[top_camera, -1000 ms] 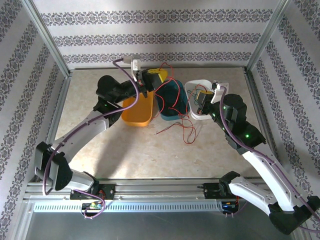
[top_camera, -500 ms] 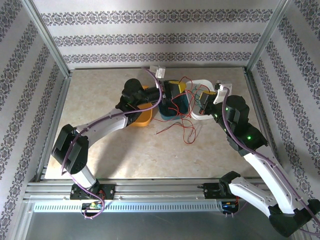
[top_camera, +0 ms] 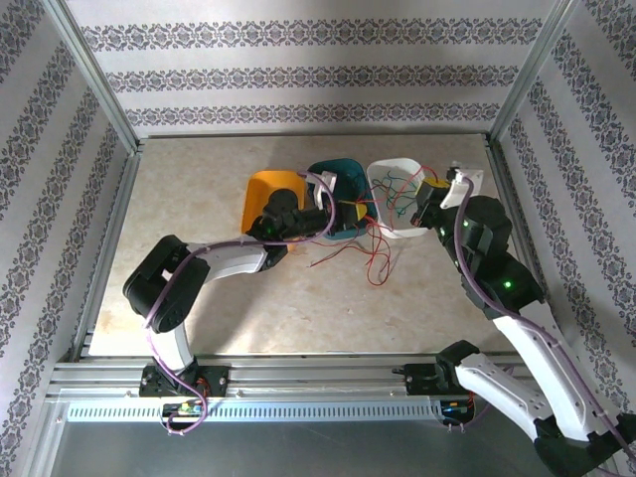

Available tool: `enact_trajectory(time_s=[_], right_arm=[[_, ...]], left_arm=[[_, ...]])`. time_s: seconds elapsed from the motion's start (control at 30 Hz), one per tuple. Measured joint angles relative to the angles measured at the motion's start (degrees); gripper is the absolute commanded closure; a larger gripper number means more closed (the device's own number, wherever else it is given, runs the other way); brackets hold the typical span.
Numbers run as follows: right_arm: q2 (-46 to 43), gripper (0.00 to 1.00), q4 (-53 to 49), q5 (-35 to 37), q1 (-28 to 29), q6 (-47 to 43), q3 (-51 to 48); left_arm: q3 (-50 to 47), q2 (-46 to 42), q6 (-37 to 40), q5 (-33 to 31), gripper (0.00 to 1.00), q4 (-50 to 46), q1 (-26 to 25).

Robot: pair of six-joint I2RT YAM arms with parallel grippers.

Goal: Untangle the cables

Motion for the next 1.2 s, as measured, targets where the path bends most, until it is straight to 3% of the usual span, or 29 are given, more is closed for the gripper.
enact_trajectory(time_s=[0.23, 0.57, 0.77, 0.97, 1.2], right_arm=[[-2.91, 1.0, -0.24, 5.81, -1.2, -1.33, 0.0], [-3.32, 1.0, -0.72, 7.04, -1.51, -1.73, -0.04], [-3.85, 1.0, -0.83, 7.04, -1.62, -1.7, -0.57], [-2.99, 1.0, -0.87, 6.75, -1.88, -1.68, -0.74], [-2.71, 1.0, -0.9, 5.62, -1.88, -1.64, -0.76]], left_arm=[[-1.57, 1.25, 1.22, -2.4, 1.0, -0.35, 0.0], [0.96, 5.88, 1.31, -2.64, 1.0, -0.5, -0.96], [1.27, -3.82, 4.04, -4.28, 1.0, -3.26, -1.11], [7.52, -15.28, 9.88, -5.4, 1.0, -8.66, -0.68], [8.98, -22.1, 14.75, -5.81, 1.0, -13.6, 5.14]])
